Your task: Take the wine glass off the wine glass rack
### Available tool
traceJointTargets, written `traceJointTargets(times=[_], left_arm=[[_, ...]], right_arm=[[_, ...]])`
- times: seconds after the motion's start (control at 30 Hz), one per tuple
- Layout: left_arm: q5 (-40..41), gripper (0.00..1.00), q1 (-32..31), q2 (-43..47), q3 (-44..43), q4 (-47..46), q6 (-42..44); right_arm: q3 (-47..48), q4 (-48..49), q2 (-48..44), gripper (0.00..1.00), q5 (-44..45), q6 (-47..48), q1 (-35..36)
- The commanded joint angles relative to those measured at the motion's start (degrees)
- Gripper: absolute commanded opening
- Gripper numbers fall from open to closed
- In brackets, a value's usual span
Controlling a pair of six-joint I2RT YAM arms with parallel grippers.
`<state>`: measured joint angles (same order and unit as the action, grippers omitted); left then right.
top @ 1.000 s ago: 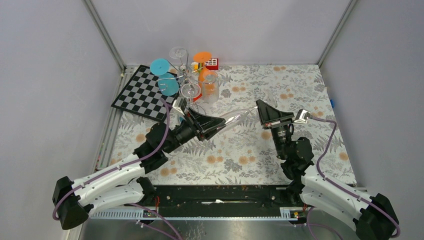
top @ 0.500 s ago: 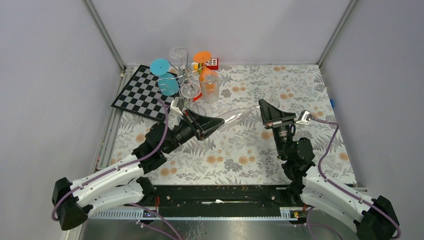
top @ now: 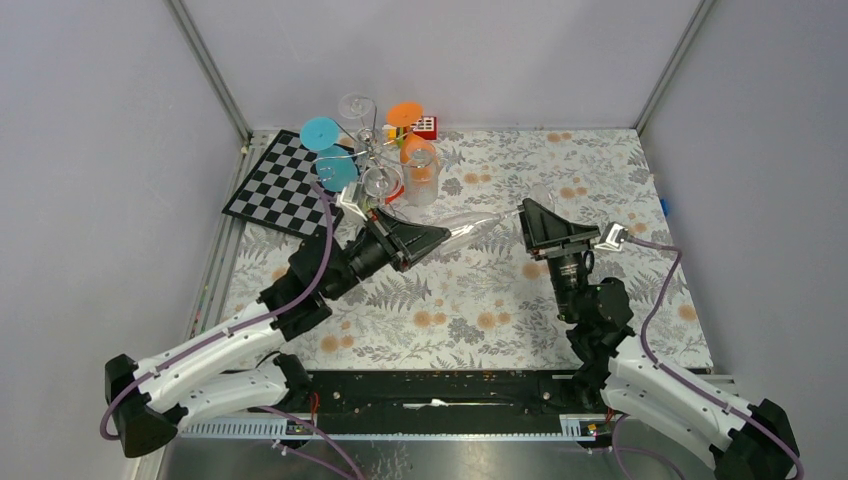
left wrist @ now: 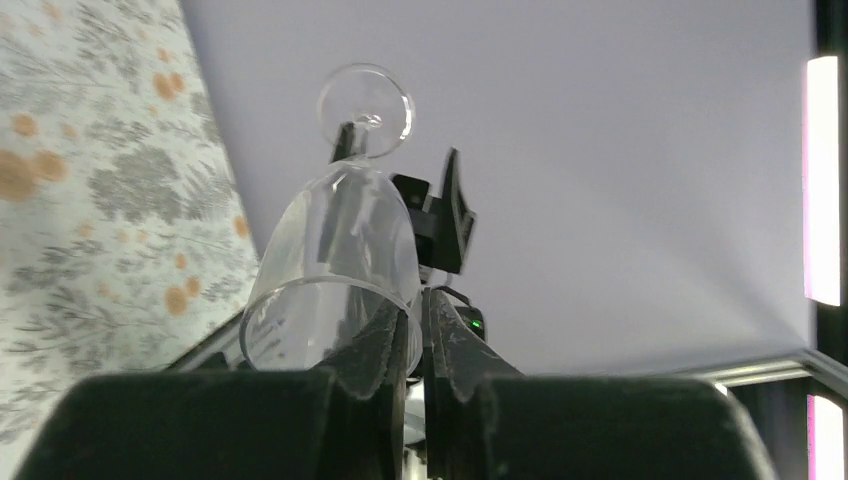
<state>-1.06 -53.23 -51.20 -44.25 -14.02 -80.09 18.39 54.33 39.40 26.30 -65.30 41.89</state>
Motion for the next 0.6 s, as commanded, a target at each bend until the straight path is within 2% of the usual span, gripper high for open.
traceJointTargets(times=[0.0, 0.13, 0.27, 0.43, 0.57], left_arm=[[5.29, 0.0, -0.28, -1.64, -9.41, 9.03, 9.16], [5.37, 0.0, -0.3, -7.06, -17.75, 20.32, 15.75], [5.98, 0.0, -0.5, -12.23, -24.51, 28.26, 22.9], [8.69, 0.0, -1.08, -20.25, -36.77, 40.49, 32.11], [12.91, 0.0, -2.19, -26.64, -43.55, 48.65, 37.24]], right_arm=[[-0.49, -4.13, -4.99, 0.76, 0.31, 4.99, -0.01], [-4.05, -14.67, -13.5, 0.79, -2.2, 4.68, -0.03], [-4.82, -31.27, -24.84, 0.79, -5.45, 5.9, -0.01], [1.85, -61.82, -34.9, 0.79, -1.45, 12.37, 0.03], [8.88, -80.16, -36.16, 0.79, 2.79, 16.67, -0.01]])
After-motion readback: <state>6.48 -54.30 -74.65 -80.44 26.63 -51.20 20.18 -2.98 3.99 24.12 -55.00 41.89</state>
